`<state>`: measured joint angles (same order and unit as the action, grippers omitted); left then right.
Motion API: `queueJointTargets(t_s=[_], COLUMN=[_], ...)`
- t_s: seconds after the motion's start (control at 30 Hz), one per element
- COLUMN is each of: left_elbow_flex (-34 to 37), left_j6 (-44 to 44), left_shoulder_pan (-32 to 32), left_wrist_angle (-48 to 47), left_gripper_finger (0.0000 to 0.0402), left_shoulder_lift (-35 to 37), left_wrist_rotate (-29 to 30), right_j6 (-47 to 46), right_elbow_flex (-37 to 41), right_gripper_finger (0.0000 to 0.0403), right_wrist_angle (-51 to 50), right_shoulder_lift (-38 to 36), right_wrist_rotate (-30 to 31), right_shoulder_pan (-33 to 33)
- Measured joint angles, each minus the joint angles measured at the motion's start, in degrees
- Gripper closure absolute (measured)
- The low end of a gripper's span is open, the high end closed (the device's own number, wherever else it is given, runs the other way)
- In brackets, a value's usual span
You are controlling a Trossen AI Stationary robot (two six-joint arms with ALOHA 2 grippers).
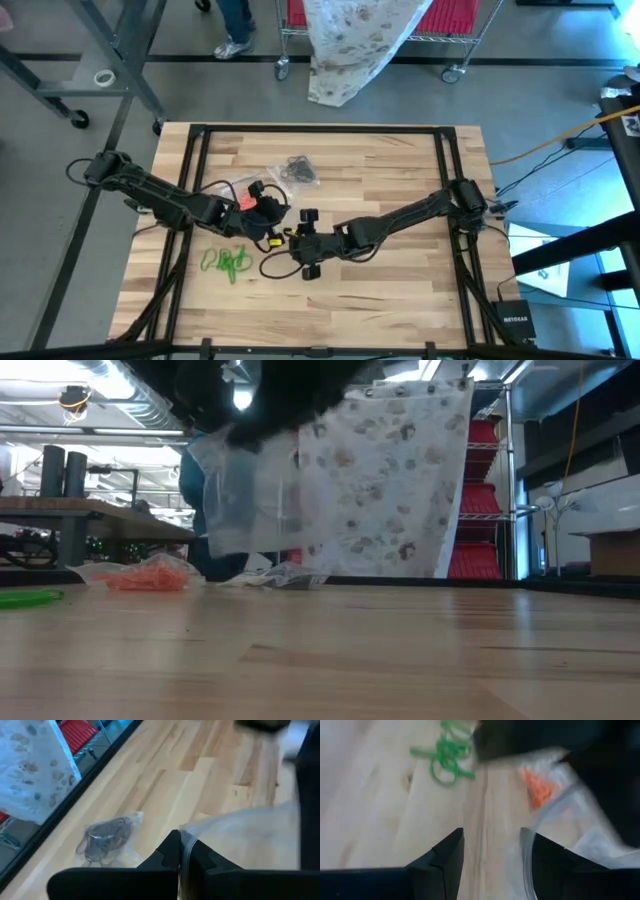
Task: Sort rubber bands
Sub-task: Open the transparent zip bag
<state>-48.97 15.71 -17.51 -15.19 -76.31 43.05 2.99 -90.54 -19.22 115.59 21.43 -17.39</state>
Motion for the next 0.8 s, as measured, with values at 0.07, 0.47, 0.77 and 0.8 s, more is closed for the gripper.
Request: queueJointTargets(t_s=[0.07,0.47,0.77,0.8], left_elbow_flex=[0.0,-0.1,-0.1,-0.1], left_j6=[1.5,6.9,3.2,3.1], left_shoulder_pan=[-1.0,-6.8,-8.5,-8.5], left_wrist_angle=[-1.2,-10.0,-4.5,-4.4], left_gripper_finger=[0.0401,0.0401,0.0401,0.0401], left_shoulder_lift=[0.2,5.9,2.8,2.6], left_wrist_rotate=[-0.3,-2.2,-3.0,-3.0], right_j6=[-1.3,-4.0,-8.4,-8.7], right_elbow_flex=[-2.4,-5.5,-5.4,-5.4], right_gripper_finger=[0.0219,0.0219,0.0219,0.0219], right_wrist_angle=[-2.6,-9.8,-7.1,-6.4], right_shoulder_lift=[-0.8,-7.8,-6.3,-5.6], right_wrist_rotate=[-0.2,-2.5,1.4,1.2], right_shoulder_pan=[-0.1,-1.5,-0.5,-0.4])
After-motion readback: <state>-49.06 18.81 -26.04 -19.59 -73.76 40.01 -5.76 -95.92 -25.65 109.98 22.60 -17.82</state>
